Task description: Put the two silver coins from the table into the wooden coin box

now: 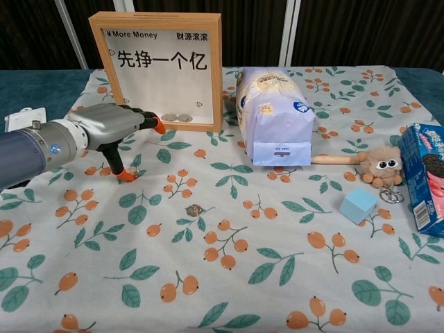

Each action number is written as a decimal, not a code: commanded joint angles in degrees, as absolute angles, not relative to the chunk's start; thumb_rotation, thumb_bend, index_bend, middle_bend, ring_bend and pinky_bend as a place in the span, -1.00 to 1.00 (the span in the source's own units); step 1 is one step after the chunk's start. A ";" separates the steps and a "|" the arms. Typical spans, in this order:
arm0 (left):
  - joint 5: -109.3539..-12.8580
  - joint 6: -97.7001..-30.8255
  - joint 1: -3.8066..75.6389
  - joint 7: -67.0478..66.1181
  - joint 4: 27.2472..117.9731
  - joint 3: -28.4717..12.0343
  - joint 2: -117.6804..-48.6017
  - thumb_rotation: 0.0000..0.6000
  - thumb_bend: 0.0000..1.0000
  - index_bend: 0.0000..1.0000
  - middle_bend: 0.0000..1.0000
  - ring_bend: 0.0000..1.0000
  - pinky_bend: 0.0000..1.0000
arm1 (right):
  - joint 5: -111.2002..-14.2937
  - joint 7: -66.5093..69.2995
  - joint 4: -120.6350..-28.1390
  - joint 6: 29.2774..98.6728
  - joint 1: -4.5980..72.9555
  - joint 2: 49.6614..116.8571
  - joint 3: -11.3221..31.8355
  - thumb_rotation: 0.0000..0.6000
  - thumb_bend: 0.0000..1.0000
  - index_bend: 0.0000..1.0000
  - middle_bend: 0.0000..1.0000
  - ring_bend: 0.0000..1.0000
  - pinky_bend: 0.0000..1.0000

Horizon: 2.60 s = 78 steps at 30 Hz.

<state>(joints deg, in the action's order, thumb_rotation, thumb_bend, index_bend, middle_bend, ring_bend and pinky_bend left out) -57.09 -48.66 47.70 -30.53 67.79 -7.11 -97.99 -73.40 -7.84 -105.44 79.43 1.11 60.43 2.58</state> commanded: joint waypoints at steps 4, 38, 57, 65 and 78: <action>-57.31 -48.09 47.47 -30.18 67.17 -6.51 -98.43 1.00 -0.79 -0.20 -0.91 -1.00 -1.00 | -73.34 -7.72 -105.60 79.15 1.18 60.33 2.47 1.00 -0.26 -0.75 -0.91 -0.93 -1.00; -59.29 -49.43 46.27 -31.13 66.13 -6.22 -99.42 1.00 -0.48 0.20 -0.86 -1.00 -1.00 | -71.11 -9.08 -106.68 78.75 1.30 59.98 2.62 1.00 -0.26 -0.75 -0.91 -0.93 -1.00; -55.95 -50.58 45.89 -35.45 66.27 -6.80 -99.91 1.00 -0.36 0.21 -0.86 -1.00 -1.00 | -71.21 -8.92 -106.80 78.91 1.25 59.98 2.49 1.00 -0.26 -0.75 -0.91 -0.93 -1.00; -54.90 -51.34 45.67 -36.99 67.28 -6.89 -99.19 1.00 -0.22 0.27 -0.83 -1.00 -1.00 | -70.98 -8.62 -107.06 79.03 1.10 59.69 2.51 1.00 -0.26 -0.75 -0.91 -0.93 -1.00; -54.81 -52.62 45.82 -37.90 67.74 -7.35 -99.07 1.00 -0.02 0.36 -0.77 -1.00 -1.00 | -71.11 -8.36 -107.29 78.89 1.05 59.37 2.33 1.00 -0.26 -0.75 -0.91 -0.93 -1.00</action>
<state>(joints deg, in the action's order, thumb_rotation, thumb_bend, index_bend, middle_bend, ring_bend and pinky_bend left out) -54.70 -52.46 45.80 -37.95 67.52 -7.23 -99.22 -71.11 -8.36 -107.29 78.88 1.05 59.37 2.33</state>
